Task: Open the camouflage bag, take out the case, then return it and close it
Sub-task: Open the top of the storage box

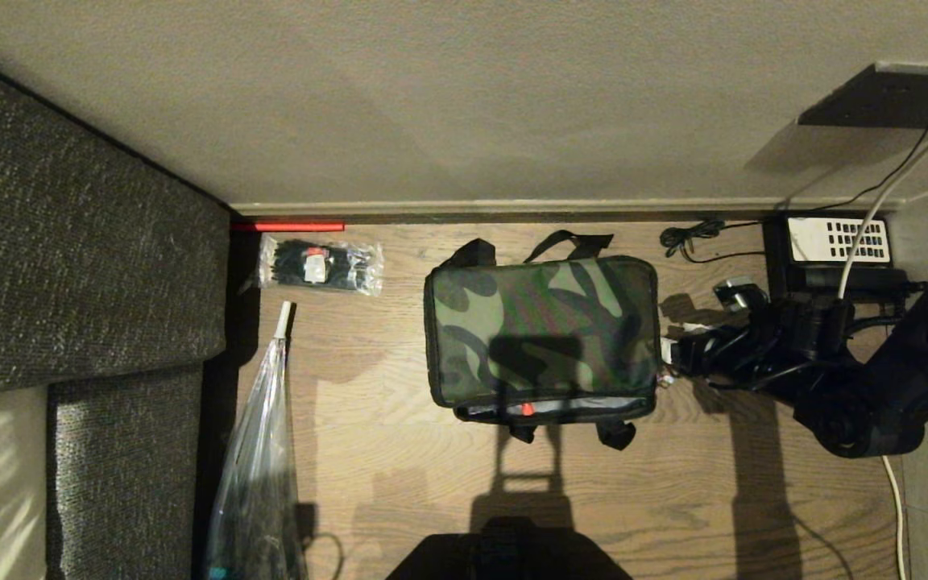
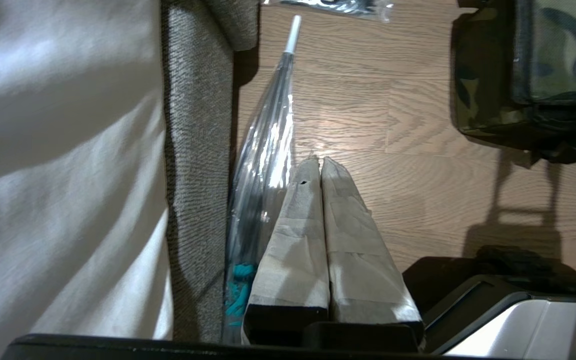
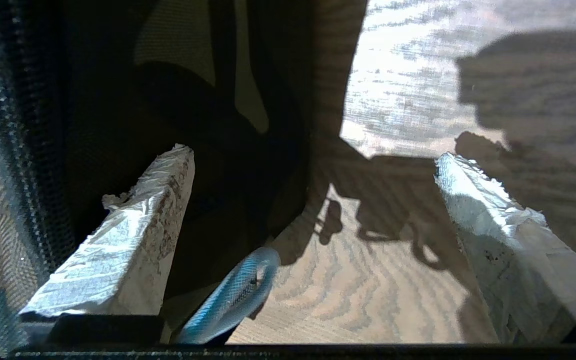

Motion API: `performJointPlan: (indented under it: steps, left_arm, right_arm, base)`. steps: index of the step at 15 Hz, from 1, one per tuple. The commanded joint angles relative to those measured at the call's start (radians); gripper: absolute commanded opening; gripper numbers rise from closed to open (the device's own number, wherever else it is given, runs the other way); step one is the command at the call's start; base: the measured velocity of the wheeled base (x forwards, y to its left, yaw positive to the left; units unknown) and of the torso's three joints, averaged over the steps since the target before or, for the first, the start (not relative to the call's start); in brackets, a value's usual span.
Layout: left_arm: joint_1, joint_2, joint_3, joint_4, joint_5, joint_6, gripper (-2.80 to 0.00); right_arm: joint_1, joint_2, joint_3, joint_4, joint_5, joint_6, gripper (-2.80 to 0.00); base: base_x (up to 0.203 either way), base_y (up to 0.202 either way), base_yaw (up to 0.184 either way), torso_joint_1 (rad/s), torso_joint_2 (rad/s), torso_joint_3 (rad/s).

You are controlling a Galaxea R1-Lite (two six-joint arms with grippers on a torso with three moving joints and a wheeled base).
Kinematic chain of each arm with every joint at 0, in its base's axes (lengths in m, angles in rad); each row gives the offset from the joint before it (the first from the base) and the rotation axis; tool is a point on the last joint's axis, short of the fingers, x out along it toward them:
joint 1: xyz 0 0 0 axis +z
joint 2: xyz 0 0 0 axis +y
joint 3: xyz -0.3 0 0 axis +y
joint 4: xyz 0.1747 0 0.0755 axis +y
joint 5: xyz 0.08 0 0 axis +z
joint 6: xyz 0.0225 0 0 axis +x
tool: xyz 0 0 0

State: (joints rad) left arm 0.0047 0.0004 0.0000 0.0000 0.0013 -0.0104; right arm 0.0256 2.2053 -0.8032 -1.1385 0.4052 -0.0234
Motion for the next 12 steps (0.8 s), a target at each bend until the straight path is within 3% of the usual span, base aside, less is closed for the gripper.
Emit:
performJointPlan:
  steps: [1, 9, 12]
  left_arm:
    - [0.001, -0.002, 0.003, 0.000, 0.000, 0.000, -2.80]
    - [0.001, -0.002, 0.003, 0.000, 0.000, -0.001, -2.80]
    - [0.001, -0.002, 0.002, 0.000, 0.000, -0.002, -2.80]
  right_arm:
    - [0.020, 0.007, 0.011, 0.003, 0.005, 0.003, 0.00]
    - [0.032, -0.015, 0.064, 0.001, 0.007, -0.006, 0.00]
    - [-0.029, -0.050, 0.075, 0.014, 0.010, -0.043, 0.00]
  base:
    - [0.000, 0.000, 0.000, 0.000, 0.00, 0.000]
    - [0.000, 0.000, 0.000, 0.000, 0.00, 0.000]
    - [0.000, 0.000, 0.000, 0.000, 0.00, 0.000]
